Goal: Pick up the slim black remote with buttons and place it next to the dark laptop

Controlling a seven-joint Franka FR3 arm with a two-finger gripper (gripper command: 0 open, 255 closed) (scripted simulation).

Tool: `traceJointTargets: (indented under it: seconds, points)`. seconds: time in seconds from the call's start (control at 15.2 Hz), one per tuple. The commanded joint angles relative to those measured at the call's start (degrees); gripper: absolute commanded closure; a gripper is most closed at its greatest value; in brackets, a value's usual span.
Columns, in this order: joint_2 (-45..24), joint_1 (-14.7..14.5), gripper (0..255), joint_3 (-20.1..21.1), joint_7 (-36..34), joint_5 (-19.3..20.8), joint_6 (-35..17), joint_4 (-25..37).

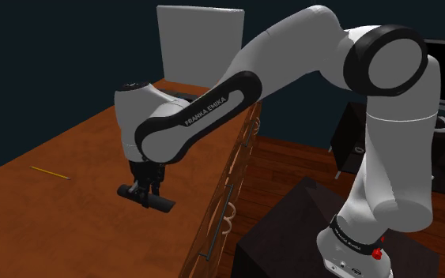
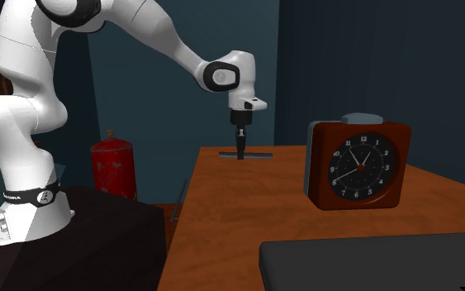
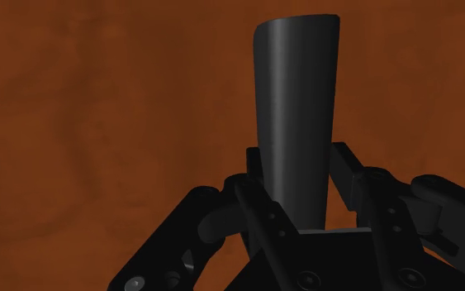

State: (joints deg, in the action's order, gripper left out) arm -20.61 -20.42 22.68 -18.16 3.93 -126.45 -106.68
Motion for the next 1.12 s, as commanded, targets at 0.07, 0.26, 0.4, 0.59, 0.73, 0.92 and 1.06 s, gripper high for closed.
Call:
traceJointTargets:
  seconds: [0.07,0.26,0.4,0.59,0.73,0.92,1.06]
  points:
    - [1.27,0.25,255,0.25,0.29,-0.57,2.02,0.81]
    - [2.33,0.41,255,0.45,0.48,-1.04,3.99,1.8]
    - [2.98,0.5,255,0.56,0.59,-1.33,5.32,2.52]
    - [3.88,0.62,255,0.72,0.73,-1.72,7.35,3.71]
    - [4.43,0.68,255,0.8,0.81,-1.96,8.72,4.57]
    - [5.17,0.76,255,0.92,0.9,-2.28,10.8,5.96]
    - [5.45,1.62,255,0.53,2.22,-2.53,11.42,6.27]
